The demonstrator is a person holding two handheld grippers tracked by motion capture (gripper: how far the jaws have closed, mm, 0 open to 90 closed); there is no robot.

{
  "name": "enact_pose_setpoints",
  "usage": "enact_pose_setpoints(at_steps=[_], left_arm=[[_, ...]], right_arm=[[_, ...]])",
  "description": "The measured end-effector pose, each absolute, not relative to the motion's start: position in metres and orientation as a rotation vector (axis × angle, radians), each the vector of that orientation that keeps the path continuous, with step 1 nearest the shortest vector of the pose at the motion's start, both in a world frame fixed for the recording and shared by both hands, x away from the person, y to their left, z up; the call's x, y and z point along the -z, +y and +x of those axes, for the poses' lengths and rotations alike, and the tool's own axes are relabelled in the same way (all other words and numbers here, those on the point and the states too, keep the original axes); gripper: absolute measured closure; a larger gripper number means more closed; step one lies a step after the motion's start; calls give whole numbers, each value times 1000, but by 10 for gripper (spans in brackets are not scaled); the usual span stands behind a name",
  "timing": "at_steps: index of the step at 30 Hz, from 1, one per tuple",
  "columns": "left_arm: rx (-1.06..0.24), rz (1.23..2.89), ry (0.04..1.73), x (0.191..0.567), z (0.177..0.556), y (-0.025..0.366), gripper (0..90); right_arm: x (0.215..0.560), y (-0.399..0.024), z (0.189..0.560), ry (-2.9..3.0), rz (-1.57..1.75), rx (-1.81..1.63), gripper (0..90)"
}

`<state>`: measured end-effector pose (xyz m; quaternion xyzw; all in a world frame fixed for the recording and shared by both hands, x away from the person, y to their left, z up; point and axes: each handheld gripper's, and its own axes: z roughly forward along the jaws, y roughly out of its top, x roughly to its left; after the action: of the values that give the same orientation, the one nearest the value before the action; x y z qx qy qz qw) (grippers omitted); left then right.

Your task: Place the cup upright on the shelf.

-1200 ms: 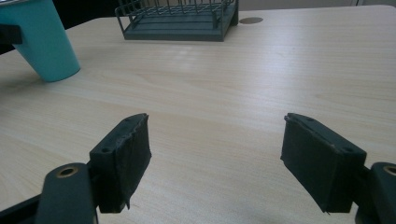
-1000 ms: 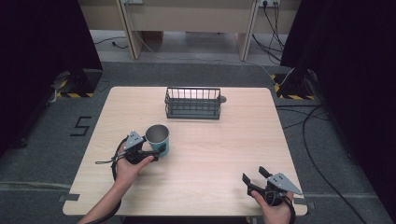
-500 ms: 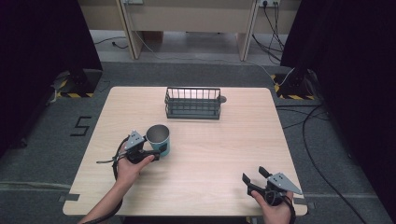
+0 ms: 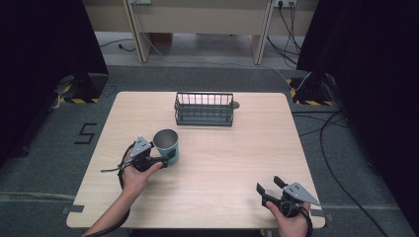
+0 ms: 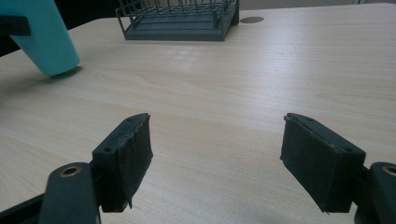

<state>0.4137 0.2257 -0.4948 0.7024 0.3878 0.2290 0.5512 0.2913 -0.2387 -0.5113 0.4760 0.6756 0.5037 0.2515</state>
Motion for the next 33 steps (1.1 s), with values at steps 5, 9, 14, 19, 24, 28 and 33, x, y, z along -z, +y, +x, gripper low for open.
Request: enact_pose_setpoints(at_steps=[5,9,14,19,24,28,33], left_arm=[[-560,1665,910,489,416,225,163],[-567,1673,903,485,418,224,164],[-572,1677,901,482,421,223,163],[-577,1677,900,478,423,223,164],[-584,1678,899,474,426,222,163],[-590,1682,893,470,428,221,163],[-604,1688,892,467,430,219,163]], right_arm=[[511,-239,291,1837,1283,-1366,251],[511,-238,291,1837,1279,-1366,252],[511,-238,291,1836,1279,-1372,254],[511,-237,290,1839,1274,-1369,255],[511,-237,290,1840,1263,-1364,254],[511,-236,290,1850,1232,-1345,254],[511,-234,290,1860,1225,-1340,254]])
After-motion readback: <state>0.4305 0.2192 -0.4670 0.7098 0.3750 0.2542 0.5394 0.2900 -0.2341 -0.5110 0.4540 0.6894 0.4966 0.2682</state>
